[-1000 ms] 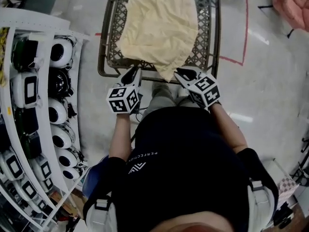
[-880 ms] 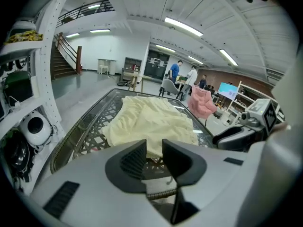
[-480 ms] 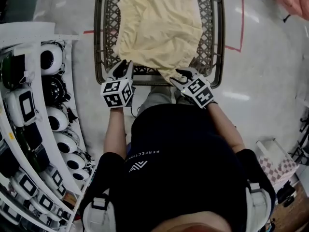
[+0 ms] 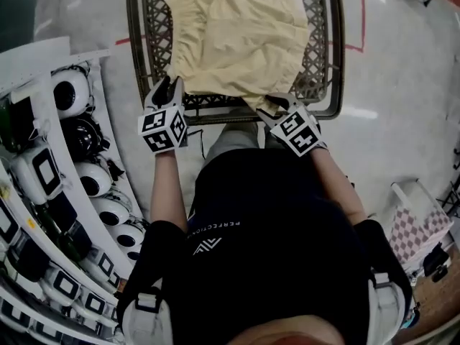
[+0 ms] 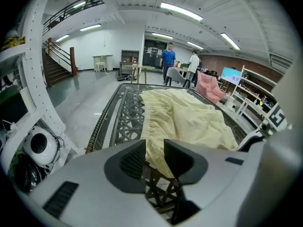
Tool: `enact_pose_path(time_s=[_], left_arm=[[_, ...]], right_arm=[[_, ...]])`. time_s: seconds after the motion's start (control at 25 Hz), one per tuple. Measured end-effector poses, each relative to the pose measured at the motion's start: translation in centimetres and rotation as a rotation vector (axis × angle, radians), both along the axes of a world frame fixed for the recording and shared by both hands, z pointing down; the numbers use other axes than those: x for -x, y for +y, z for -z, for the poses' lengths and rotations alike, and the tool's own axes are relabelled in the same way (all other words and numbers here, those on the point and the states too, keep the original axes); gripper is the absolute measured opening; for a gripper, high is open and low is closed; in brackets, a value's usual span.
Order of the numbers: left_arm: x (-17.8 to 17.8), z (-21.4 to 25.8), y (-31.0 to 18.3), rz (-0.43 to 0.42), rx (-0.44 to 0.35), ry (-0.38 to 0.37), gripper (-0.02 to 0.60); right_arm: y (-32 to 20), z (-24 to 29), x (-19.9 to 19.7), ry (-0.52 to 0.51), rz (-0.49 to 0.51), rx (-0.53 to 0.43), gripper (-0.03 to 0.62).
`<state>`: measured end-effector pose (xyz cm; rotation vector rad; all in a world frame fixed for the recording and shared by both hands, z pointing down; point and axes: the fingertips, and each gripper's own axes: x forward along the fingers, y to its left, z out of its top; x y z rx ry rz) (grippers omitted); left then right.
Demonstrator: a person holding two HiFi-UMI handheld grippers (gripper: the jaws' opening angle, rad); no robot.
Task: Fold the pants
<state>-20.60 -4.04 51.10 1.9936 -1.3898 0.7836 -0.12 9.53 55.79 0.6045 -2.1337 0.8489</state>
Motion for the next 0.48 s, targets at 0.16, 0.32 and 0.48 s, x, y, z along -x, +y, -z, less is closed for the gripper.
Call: enact_pose_path(time_s=[0.16,0.32,0.48], left_arm=[[0.5,-1.0,-0.9,-0.020,0.013,-0.014,0.133],[0.3,-2.1,-1.3,-0.065,0.029,-0.032,0.146],[0.4,-2.5,-1.4,-0.093,0.040,-0.034,0.152]], right_arm=[[-0.2,-0.2,0.0,0.043,-0.002,-0.035,0.175],[-0.2,-0.5,-0.2,0.102,0.015,-0.079,0.155],[-0.7,-0.8,-0.6,0.162,-0.003,-0.086,0.098]])
